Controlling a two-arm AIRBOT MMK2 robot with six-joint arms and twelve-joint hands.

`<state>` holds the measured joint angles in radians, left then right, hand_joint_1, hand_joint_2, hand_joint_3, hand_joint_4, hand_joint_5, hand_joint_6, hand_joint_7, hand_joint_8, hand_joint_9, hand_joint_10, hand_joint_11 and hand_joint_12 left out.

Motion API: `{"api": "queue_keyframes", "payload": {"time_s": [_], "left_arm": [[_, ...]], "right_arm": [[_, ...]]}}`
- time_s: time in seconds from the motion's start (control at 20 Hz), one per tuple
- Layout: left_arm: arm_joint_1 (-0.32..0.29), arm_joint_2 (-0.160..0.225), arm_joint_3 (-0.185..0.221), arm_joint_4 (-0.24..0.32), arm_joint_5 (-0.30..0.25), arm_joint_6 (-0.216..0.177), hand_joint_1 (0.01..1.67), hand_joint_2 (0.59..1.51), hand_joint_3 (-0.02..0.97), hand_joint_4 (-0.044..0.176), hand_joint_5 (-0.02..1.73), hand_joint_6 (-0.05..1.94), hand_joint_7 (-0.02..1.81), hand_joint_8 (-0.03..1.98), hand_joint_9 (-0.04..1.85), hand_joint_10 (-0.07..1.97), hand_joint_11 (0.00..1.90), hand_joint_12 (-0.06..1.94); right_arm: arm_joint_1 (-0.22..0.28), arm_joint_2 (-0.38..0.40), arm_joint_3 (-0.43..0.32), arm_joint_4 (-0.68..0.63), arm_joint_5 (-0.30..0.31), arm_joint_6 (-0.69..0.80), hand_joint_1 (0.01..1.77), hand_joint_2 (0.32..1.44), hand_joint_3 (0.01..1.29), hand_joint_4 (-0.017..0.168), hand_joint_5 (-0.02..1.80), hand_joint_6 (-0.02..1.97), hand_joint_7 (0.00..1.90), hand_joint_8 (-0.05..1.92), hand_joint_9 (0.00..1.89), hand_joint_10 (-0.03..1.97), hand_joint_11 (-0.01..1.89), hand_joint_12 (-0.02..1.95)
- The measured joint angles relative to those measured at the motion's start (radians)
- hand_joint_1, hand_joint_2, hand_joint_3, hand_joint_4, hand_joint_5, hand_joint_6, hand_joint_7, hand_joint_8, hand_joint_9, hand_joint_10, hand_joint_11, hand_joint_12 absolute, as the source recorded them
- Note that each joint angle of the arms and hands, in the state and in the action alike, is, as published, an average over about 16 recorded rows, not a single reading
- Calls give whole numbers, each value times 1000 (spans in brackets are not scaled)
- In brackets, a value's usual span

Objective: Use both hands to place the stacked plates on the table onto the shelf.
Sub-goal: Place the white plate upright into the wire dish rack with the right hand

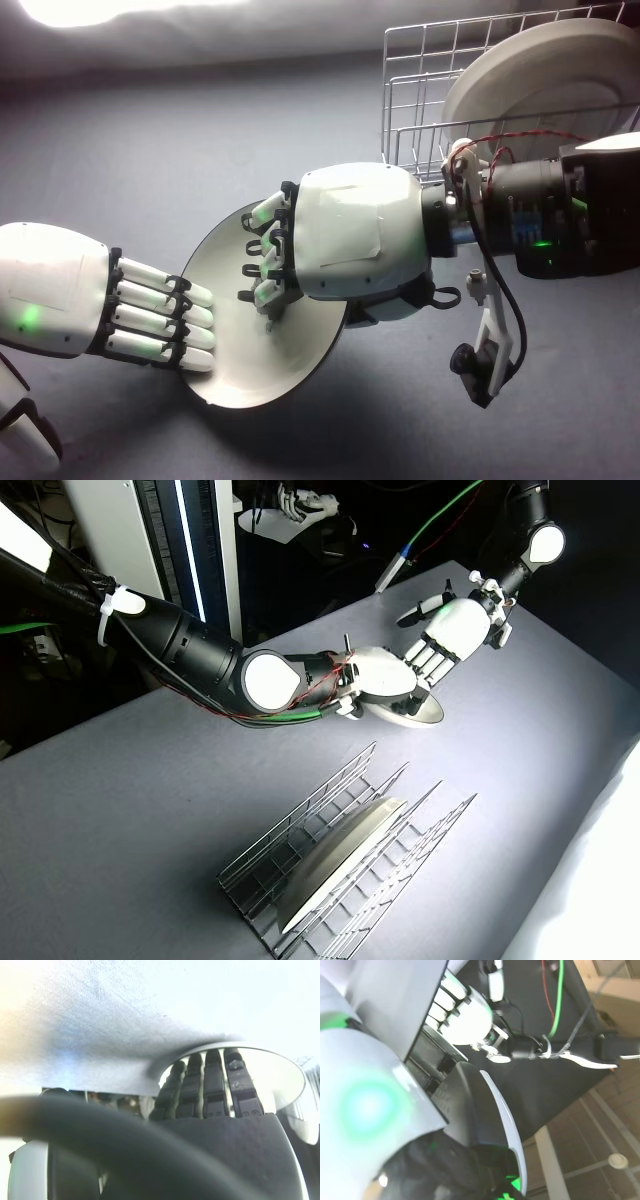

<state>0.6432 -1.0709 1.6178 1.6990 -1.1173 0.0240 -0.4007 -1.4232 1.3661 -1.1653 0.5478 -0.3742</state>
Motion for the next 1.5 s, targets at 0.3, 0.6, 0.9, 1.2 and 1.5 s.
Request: {"api": "queue_keyframes", "payload": {"time_s": [0.3, 0.6, 0.9, 1.2, 1.5], "left_arm": [[-111, 49, -48, 30, 6, -38, 24, 1057, 19, -5, -6, -15, 6, -7, 9, -1, 16, -3], [-259, 134, -124, 63, 26, -72, 24, 1055, 19, -1, 2, 6, 15, -3, 16, 7, 18, 5], [-357, 232, -198, 92, 70, -60, 24, 1053, 19, -2, 9, 12, 15, -2, 18, 7, 20, 5], [-388, 303, -241, 121, 134, -9, 22, 1052, 19, -2, 14, 7, 16, -2, 18, 6, 19, 5], [-383, 339, -251, 138, 205, 33, 19, 1050, 19, -2, 18, 7, 16, -1, 21, 7, 17, 5]], "right_arm": [[4, 14, -16, 3, 7, -5, 1209, 984, 14, -7, 815, 452, 935, 300, 977, 463, 604, 1243], [18, 55, -52, 20, -4, -7, 1214, 979, 14, -4, 819, 510, 954, 438, 1052, 516, 631, 1251], [45, 126, -119, 91, -21, -8, 1219, 980, 14, 0, 848, 618, 1005, 514, 1073, 504, 637, 1233], [77, 203, -200, 215, -27, -8, 1244, 981, 14, 2, 902, 791, 1061, 603, 1018, 700, 634, 1252], [105, 264, -271, 369, -11, -7, 1271, 980, 13, 8, 951, 935, 1089, 712, 984, 752, 624, 1273]]}}
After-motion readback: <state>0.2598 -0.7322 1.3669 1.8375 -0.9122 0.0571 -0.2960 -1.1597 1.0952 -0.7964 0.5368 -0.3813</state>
